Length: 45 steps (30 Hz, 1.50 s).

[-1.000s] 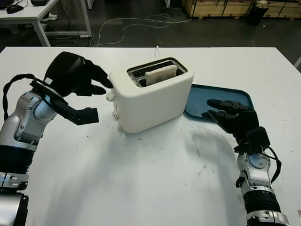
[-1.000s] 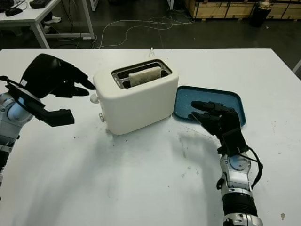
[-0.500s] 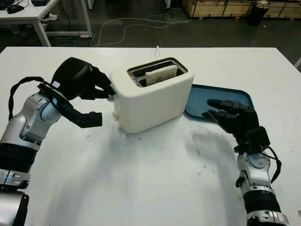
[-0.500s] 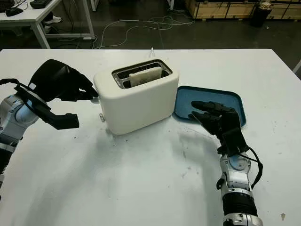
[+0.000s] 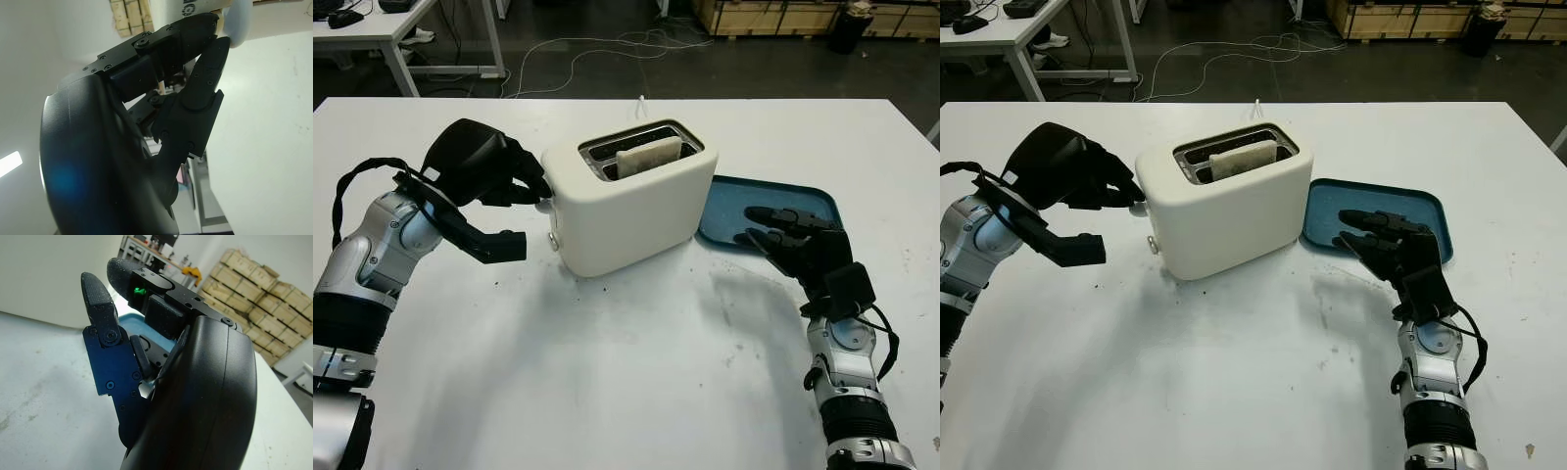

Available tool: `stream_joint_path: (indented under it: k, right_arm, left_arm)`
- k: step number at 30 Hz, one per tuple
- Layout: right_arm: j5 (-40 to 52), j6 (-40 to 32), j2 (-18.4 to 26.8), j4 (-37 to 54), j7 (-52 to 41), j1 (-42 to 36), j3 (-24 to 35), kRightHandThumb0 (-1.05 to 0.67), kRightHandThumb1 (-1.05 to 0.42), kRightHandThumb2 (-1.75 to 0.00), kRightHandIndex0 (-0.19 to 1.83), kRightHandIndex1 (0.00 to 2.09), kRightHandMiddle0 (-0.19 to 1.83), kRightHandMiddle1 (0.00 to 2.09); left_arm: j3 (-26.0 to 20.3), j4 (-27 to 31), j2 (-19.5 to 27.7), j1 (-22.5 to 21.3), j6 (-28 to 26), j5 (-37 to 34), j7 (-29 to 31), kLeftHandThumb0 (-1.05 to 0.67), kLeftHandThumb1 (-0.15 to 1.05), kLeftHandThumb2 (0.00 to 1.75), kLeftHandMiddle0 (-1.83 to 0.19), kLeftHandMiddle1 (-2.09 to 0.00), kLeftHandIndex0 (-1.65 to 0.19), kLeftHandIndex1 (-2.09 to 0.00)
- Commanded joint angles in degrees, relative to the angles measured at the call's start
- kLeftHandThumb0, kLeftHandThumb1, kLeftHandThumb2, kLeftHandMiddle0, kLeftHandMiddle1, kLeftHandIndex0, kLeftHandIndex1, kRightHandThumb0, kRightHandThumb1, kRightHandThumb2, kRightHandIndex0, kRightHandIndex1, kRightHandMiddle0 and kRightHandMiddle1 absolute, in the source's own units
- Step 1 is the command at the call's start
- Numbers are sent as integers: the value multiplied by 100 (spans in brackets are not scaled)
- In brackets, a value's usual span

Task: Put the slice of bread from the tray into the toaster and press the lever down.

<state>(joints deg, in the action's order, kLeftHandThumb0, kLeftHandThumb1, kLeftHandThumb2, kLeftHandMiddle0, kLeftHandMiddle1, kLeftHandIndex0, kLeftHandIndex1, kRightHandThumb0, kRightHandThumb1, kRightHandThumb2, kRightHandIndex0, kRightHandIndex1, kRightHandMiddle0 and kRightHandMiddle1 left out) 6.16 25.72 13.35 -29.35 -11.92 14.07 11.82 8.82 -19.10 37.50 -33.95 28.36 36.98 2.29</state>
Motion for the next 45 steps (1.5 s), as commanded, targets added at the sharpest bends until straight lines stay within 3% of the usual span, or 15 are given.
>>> stream_joint_path:
  k: [1,13,18,26,37,45]
  right_arm:
    - [57,-46,-7,43,8,1,2,-43,-81,0,127,15,119,0]
    - [-20,-38,24,29,95,-30,18,-44,-80,0,127,15,119,0]
    - [-31,-39,33,50,107,-50,7,-44,-81,0,128,16,118,0]
    - [19,-28,37,24,49,-49,18,-44,-81,0,127,16,119,0]
    - [81,-39,35,-2,-56,-33,26,-44,-80,0,127,16,119,0]
    - [114,-83,31,33,-121,-38,47,-43,-80,0,127,16,119,0]
  left_arm:
    - [190,-87,-133,-23,-43,30,53,-38,75,0,-115,-103,-140,0]
    - [983,-749,-1115,743,-236,117,-409,-37,76,1,-103,-131,-139,-1]
    - [1090,-825,-1456,1116,-438,8,-703,-35,78,1,-100,-131,-137,0]
    - [1153,-1086,-1457,1311,-450,-30,-1166,-28,76,0,-97,-137,-136,0]
    - [1163,-676,-1359,1341,-657,-178,-1004,-27,75,0,-96,-140,-136,-1]
    - [1440,435,-1484,1159,-996,-354,-349,-35,76,0,-97,-128,-137,-2]
